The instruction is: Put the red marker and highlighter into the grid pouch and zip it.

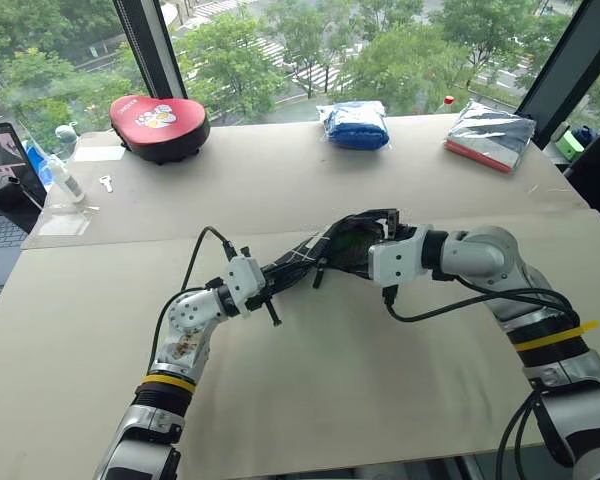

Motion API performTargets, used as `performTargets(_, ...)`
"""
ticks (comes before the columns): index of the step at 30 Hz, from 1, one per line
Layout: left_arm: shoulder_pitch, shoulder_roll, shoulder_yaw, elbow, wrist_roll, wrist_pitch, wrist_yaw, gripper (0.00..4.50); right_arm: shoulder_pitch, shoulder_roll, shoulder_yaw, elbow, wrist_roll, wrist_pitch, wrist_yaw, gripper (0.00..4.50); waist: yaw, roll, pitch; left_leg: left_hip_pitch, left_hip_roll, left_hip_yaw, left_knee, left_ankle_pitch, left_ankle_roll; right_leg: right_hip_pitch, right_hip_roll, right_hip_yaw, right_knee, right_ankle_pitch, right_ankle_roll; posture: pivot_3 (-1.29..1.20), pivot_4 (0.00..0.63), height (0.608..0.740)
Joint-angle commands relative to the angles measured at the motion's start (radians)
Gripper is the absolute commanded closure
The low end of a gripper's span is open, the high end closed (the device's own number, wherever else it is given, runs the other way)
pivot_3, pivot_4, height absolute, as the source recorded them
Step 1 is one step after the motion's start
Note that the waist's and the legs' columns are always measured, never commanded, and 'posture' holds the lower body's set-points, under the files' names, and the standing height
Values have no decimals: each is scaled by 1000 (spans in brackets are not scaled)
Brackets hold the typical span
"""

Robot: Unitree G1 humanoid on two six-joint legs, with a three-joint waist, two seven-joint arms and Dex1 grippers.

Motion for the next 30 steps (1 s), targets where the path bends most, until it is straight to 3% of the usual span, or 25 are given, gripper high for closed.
performTargets(1,-11,2,4,-22,-6,-13,-2,4500,44,-50,-166,-175,292,314,93,66,3,0,0,0,0,0,0,0,0,0,0,0,0,0,0,0,150,740)
performTargets(3,-9,3,4,-22,-6,-13,-3,4500,109,-93,-225,-312,486,541,160,66,11,0,0,0,0,-1,0,0,0,0,0,-1,0,0,0,0,150,740)
performTargets(5,-8,4,4,-22,-6,-13,-4,4500,153,-118,-315,-433,756,815,149,66,11,0,0,-1,1,-2,0,0,0,1,0,-2,0,0,0,0,150,740)
performTargets(7,-7,4,3,-21,-6,-13,-4,4500,193,-143,-383,-496,919,979,142,66,9,0,0,-1,2,-2,-1,-1,1,1,0,-2,-1,0,-1,0,150,740)
performTargets(10,-6,3,1,-20,-6,-14,-7,4500,293,-170,-428,-548,1013,1102,125,66,12,0,0,-1,3,-2,0,-1,2,1,0,-3,-3,1,-2,0,150,740)
performTargets(12,-9,3,0,-16,-7,-16,-11,4500,372,-160,-382,-596,998,1127,96,66,13,0,0,0,3,-2,0,-1,2,2,0,-3,-6,1,-2,0,150,740)
performTargets(15,-16,2,0,-8,-8,-18,-15,4500,424,-126,-243,-604,856,1109,3,66,10,0,0,0,3,-1,0,-1,2,2,0,-4,-5,1,-2,0,150,740)
performTargets(20,-24,0,-2,-1,-8,-20,-19,4500,357,26,-82,-524,713,1175,-196,66,9,0,0,0,4,1,2,-1,1,1,0,-3,-4,3,-3,0,150,740)
performTargets(30,-25,0,-4,0,-9,-21,-25,4500,185,272,-41,-395,642,1210,-332,66,9,0,0,0,3,1,1,0,0,0,1,-4,-4,4,-3,0,150,740)
